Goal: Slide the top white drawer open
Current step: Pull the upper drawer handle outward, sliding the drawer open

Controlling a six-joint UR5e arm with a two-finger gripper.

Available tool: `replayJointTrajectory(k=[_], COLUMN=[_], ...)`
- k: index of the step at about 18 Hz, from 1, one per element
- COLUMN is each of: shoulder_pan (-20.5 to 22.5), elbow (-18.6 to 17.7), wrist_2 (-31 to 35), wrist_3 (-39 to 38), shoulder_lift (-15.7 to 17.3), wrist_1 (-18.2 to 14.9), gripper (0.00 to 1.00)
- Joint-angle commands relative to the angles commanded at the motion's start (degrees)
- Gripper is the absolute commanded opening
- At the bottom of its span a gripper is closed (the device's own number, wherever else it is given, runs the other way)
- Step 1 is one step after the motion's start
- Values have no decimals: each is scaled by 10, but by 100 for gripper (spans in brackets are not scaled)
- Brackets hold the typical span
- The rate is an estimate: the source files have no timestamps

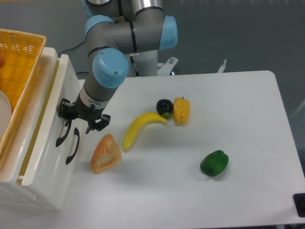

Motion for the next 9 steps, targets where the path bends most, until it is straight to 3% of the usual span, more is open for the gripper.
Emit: replayJointTrajectory(k=[9], shoulder_pan=[5], elbow=[0], wrist_2=[-4], wrist_3=[0], shoulder_lift=[3], wrist_1=[-1], gripper=[59])
